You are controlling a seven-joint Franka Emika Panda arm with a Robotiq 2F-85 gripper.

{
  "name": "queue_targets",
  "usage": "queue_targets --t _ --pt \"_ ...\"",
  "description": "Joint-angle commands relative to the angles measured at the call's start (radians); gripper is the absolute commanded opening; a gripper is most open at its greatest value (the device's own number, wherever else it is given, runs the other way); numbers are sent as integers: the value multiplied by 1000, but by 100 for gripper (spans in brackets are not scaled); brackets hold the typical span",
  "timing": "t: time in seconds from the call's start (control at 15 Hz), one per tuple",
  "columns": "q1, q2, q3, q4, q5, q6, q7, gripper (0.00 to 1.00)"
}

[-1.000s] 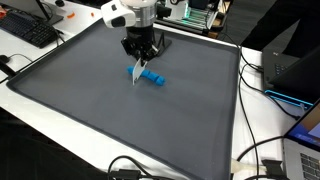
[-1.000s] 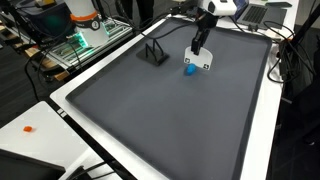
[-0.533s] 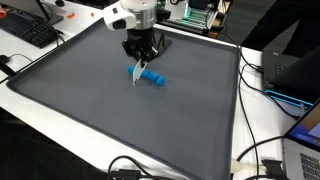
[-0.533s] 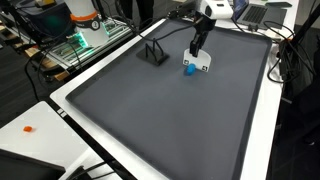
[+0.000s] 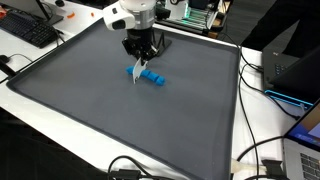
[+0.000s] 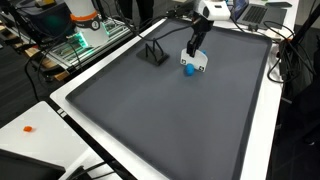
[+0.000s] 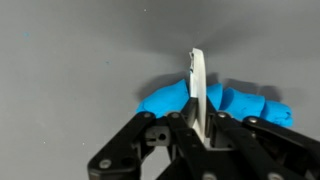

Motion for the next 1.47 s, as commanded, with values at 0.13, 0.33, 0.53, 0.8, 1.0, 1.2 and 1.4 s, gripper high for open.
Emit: queue_targets --t 0.13,0.33,0.53,0.8,1.0,1.2,1.4 --pt "-4 -30 4 -54 6 -43 12 2" --pt "-4 -46 6 -53 3 -45 6 2" --pt "-4 -64 6 -43 -1 -55 2 2" --pt "-1 -92 5 -18 -24 -90 -10 2" --pt "-2 -93 8 17 -45 -133 -34 2" --pt "-7 -72 15 55 -55 -171 -93 2" --pt "-12 -50 23 84 -66 -193 -183 2"
